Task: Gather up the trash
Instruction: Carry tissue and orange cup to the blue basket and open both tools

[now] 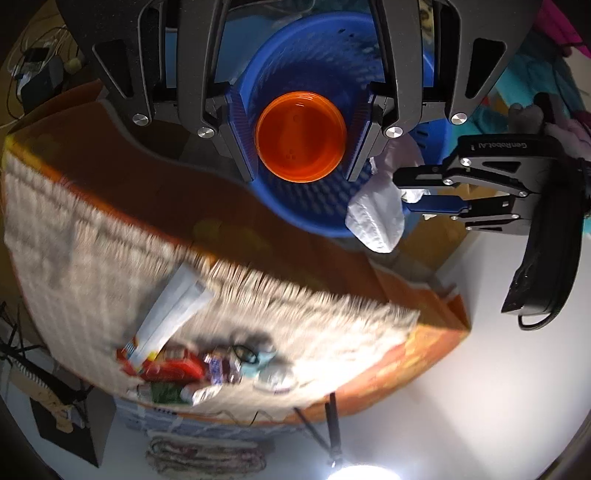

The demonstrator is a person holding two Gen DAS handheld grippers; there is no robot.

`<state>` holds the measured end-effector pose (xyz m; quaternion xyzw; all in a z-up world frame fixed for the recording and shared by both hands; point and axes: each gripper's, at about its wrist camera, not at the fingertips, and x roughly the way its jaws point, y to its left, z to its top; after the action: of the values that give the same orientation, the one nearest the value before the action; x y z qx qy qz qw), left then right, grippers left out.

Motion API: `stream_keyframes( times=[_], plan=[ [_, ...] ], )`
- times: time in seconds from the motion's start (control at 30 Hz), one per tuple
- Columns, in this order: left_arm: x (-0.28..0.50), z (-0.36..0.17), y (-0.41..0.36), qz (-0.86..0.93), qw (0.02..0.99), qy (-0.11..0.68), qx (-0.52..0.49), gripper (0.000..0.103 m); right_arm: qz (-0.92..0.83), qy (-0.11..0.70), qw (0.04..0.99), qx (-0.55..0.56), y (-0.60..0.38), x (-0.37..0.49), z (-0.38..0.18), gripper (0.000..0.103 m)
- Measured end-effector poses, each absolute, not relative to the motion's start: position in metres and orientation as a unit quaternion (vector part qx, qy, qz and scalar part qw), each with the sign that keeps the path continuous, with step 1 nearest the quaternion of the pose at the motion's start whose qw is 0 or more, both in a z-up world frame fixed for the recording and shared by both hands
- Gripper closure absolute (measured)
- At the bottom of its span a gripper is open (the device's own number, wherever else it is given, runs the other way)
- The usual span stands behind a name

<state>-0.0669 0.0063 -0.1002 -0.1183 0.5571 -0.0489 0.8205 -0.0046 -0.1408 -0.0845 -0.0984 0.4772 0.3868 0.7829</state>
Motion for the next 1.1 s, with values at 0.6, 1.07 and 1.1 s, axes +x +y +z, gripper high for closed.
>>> stream_keyframes(
  times=[0.6,1.07,1.1],
  plan=[
    [-0.075,-0.134,-0.003,-0.041,0.793,0.6,-0.095,0.061,0.393,0.51,0.755,-0.122,-0.128,-0.011,-0.116,0.057],
    [-0.07,-0.135,-0.005,-0.031,0.795,0.601,-0.081,0.044,0.375,0.521,0.76,-0.106,-0.13,-0.002,-0.117,0.04],
    [-0.071,-0.135,-0.005,-0.031,0.795,0.6,-0.081,0.044,0.375,0.52,0.76,-0.105,-0.132,-0.002,-0.117,0.04]
  ],
)
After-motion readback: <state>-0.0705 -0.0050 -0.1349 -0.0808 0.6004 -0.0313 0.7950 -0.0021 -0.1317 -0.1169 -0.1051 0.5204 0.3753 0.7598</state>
